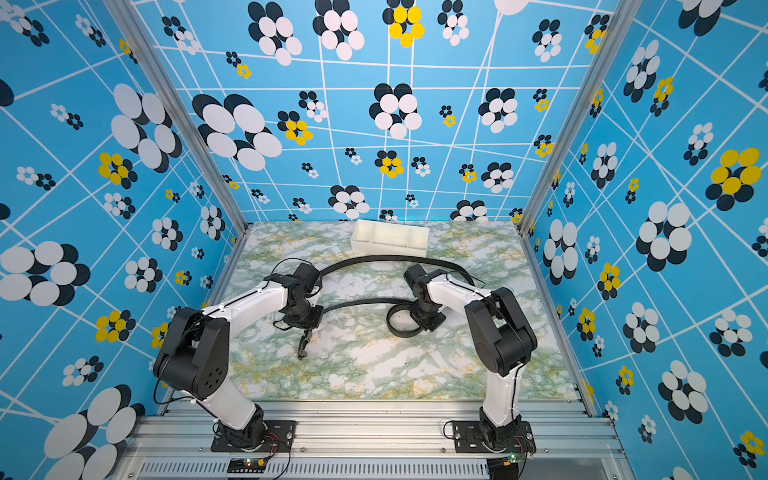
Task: Place the belts into the storage roll
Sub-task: Roll the belt at the center of the board.
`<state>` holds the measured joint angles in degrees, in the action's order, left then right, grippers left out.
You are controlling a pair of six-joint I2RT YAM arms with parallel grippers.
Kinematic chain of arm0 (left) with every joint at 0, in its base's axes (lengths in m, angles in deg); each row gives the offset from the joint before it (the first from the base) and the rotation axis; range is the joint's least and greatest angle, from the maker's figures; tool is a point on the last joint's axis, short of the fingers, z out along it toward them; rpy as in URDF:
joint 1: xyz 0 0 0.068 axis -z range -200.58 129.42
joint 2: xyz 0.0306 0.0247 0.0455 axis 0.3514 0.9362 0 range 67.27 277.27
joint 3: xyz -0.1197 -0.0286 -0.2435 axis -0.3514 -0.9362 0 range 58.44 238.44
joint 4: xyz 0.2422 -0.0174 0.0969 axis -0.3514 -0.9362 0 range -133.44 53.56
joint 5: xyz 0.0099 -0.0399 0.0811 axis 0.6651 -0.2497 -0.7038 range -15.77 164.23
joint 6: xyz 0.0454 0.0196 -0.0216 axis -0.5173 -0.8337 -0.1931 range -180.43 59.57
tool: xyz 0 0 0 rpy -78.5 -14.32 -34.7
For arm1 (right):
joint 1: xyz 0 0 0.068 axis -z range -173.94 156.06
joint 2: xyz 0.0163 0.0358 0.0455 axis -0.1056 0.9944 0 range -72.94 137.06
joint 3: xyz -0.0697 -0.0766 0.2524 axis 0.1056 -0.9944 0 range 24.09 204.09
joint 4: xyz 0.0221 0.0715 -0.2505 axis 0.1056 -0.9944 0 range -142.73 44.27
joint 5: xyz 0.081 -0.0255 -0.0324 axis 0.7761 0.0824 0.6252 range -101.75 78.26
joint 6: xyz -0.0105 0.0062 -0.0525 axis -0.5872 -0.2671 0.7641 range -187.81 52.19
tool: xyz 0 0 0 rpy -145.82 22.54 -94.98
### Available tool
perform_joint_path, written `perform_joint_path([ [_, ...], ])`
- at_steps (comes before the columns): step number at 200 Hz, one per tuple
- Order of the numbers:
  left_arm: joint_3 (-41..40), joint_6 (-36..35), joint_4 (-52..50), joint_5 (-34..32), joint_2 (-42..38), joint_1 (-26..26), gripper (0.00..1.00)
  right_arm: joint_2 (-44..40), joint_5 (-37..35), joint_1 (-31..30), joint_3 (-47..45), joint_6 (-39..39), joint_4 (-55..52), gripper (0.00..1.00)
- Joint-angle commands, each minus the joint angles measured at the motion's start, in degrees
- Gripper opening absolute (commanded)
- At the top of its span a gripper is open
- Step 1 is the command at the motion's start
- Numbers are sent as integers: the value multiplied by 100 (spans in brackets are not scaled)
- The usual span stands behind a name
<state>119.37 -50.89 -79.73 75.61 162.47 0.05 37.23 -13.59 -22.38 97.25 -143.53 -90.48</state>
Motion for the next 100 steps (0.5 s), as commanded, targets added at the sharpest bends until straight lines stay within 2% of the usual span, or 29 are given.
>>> perform_joint_path([
  [1,-191,436,-115,-181,-178,308,13,584,-151,-76,316,-635,-25,19],
  [46,-413,868,-83,-232,-206,896,13,1279,-17,-186,1329,-646,-271,18],
  [77,-590,958,-143,-327,-436,864,13,1402,-57,-149,1629,-128,-589,21],
  [100,-664,895,-236,-358,-597,625,13,1367,-197,10,1381,421,-842,23],
])
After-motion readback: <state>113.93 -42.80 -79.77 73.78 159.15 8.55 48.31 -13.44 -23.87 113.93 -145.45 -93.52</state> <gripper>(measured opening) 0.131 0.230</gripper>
